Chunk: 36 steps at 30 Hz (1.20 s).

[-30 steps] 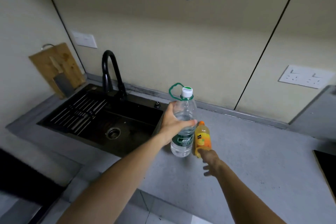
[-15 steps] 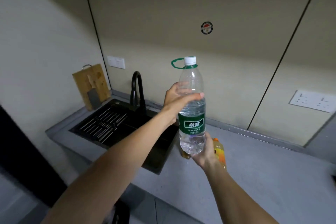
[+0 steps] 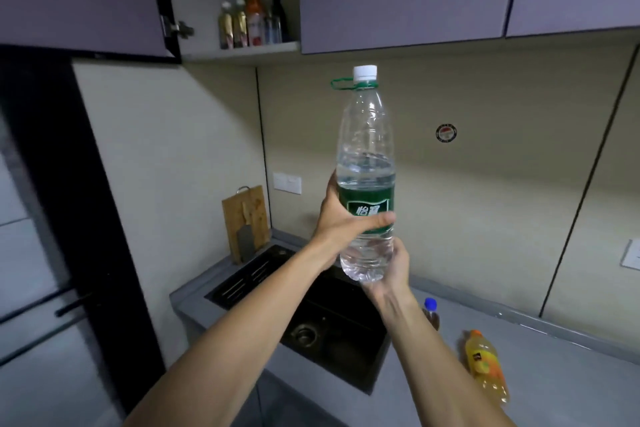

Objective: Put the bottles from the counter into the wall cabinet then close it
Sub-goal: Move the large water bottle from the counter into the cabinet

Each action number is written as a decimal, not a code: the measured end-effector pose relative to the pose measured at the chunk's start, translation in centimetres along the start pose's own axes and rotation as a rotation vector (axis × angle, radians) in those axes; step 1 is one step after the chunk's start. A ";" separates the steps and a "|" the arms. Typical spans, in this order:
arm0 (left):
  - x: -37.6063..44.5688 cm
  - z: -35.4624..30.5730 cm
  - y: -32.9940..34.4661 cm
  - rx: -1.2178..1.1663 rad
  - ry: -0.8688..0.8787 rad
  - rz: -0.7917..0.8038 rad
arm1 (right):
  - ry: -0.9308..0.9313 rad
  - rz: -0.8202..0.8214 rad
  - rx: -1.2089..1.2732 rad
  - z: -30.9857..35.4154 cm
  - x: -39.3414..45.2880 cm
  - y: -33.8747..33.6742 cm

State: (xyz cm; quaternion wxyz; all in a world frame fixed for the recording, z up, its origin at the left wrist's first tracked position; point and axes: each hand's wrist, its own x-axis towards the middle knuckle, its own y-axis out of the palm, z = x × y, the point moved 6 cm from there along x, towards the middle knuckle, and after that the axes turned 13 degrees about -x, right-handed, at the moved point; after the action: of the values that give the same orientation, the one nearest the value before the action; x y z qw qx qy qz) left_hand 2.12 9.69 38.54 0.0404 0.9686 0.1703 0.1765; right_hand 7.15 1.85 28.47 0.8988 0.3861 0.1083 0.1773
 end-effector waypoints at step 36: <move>11.8 -24.3 -29.2 0.056 0.305 -0.147 | -0.828 0.356 -1.049 -2.9 2.8 42.0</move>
State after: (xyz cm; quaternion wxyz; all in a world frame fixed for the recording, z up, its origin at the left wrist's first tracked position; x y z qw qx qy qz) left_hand -5.31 41.57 61.09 0.0001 0.9163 0.2497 0.3132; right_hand -1.11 31.72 57.09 0.8912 -0.0518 -0.4090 0.1892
